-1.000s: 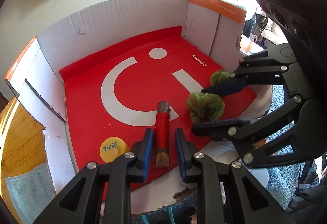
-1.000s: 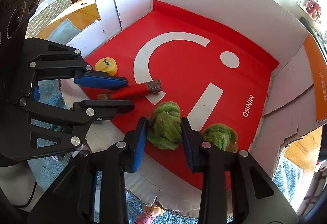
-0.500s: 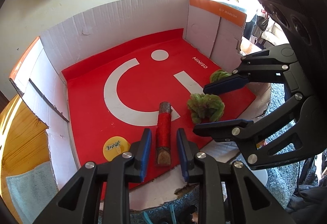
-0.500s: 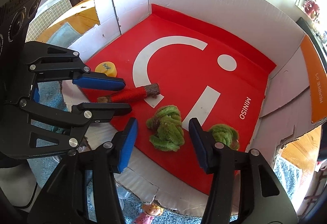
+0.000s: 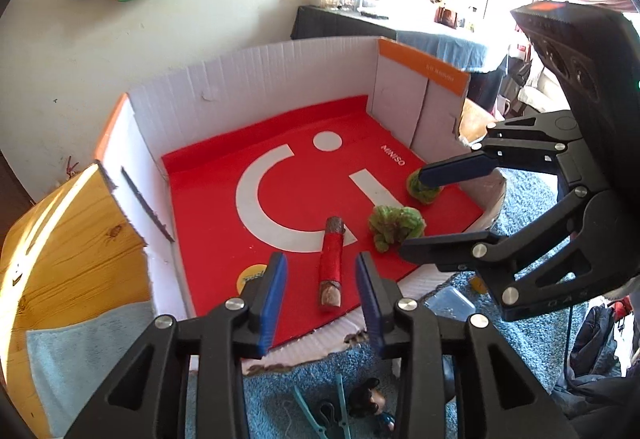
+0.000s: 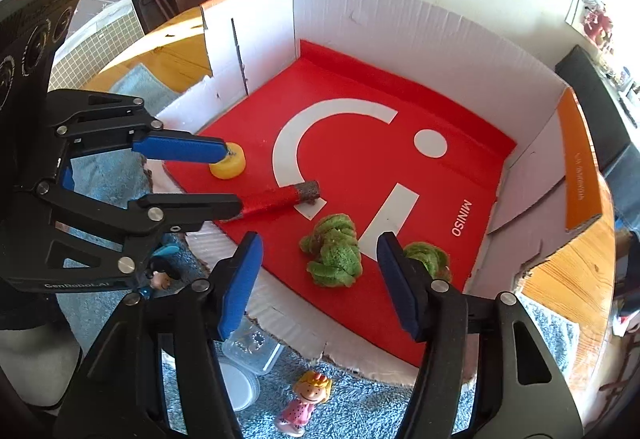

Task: Organize objects
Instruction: 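Withdraw both tools from the box back over the towel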

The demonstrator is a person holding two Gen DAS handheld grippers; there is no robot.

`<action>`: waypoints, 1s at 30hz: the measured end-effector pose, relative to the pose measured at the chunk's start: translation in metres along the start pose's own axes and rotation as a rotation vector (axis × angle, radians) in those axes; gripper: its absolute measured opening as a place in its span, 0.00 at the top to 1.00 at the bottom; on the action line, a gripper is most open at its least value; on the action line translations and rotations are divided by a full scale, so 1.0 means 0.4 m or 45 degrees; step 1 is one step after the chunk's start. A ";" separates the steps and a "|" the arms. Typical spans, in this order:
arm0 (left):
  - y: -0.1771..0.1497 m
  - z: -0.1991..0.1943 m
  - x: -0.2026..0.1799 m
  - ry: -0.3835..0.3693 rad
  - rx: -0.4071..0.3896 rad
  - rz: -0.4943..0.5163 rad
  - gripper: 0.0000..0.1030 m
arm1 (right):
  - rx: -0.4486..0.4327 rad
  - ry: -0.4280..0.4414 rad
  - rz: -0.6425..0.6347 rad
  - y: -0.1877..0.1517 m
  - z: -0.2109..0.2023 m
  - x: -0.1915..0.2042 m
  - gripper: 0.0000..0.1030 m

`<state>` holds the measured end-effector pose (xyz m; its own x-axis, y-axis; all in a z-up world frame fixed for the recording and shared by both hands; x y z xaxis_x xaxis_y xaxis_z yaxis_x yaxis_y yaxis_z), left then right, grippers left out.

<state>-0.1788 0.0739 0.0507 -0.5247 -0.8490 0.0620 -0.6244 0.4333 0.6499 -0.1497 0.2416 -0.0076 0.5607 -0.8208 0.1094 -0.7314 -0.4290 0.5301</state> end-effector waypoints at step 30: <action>-0.102 -0.257 0.017 0.151 -0.272 -0.179 0.28 | -0.417 -0.138 0.102 -0.089 -0.259 0.129 0.15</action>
<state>-0.0974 0.0194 0.1025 -0.3624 -0.9312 0.0398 -0.5435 0.2458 0.8026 -0.0545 0.2536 0.0664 0.4492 -0.8897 0.0814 -0.5983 -0.2319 0.7670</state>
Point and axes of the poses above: each gripper's, at about its wrist camera, not at the fingertips, and z roughly the way its jaws point, x to its left, y to its top, the point moved 4 cm from there along z, roughly the way its jaws point, and after that the axes turned 6 degrees about y, right-handed, at the moved point
